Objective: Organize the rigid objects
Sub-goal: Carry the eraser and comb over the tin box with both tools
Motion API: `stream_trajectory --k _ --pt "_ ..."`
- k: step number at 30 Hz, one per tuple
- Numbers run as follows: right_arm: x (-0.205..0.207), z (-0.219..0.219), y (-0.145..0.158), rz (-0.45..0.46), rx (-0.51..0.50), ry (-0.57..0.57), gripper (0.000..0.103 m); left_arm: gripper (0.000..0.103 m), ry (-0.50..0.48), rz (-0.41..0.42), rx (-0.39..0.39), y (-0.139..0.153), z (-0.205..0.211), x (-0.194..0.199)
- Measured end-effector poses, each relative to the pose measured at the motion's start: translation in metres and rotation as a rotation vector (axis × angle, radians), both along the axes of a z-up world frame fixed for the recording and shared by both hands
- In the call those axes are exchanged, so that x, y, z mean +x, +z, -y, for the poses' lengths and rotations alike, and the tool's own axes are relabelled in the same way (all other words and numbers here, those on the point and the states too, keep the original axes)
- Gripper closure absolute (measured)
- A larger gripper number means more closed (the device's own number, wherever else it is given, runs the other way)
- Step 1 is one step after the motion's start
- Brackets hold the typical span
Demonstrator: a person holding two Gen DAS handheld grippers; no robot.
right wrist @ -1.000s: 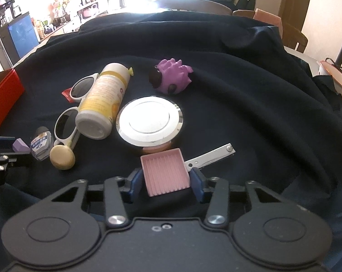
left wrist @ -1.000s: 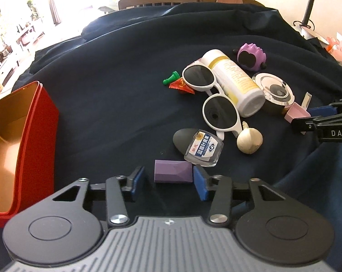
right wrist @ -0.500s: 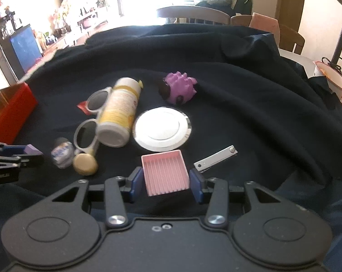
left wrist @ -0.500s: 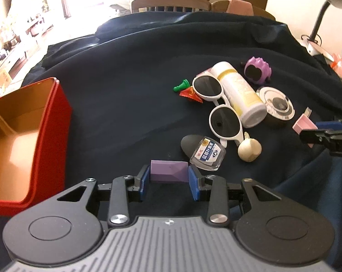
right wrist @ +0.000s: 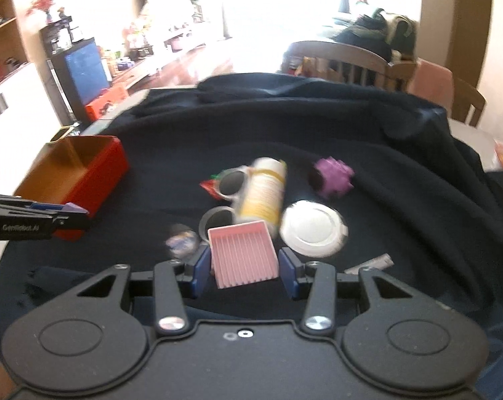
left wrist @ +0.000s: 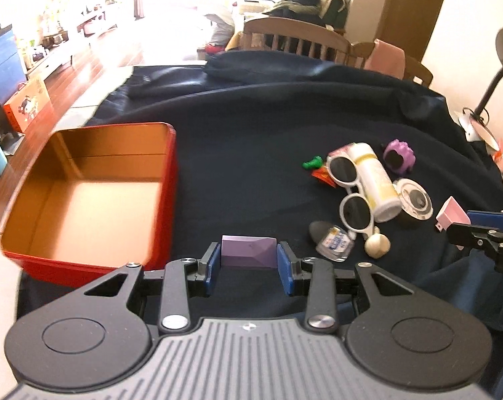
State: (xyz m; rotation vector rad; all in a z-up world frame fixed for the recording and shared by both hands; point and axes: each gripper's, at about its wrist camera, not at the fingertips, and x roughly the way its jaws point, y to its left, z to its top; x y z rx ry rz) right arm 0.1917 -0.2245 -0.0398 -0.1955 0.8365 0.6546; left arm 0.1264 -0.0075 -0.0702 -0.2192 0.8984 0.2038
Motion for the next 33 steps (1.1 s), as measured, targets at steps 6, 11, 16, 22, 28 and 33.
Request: stream_trajectory --k 6,11,16,22,28,33 --pt "-0.012 -0.036 0.021 0.020 0.010 0.061 0.059 0.068 0.030 0.010 -0.033 0.011 -0.039 -0.012" --pt "-0.019 -0.076 0.035 -0.003 0.038 0.093 0.059 0.068 0.027 0.014 -0.045 0.018 -0.075 -0.016" --pt "-0.029 -0.126 0.042 -0.007 0.044 0.143 0.059 0.068 0.017 0.023 -0.062 0.020 -0.112 -0.010" --pt "-0.038 -0.195 0.036 0.005 0.018 0.206 0.059 0.068 0.005 0.021 -0.056 0.014 -0.155 0.010" --pt "-0.035 -0.257 0.015 -0.025 -0.039 0.243 0.059 0.068 0.000 0.003 -0.044 -0.004 -0.193 0.040" --pt "-0.025 -0.286 -0.003 -0.037 -0.067 0.235 0.059 0.068 -0.007 -0.010 -0.031 -0.019 -0.213 0.058"
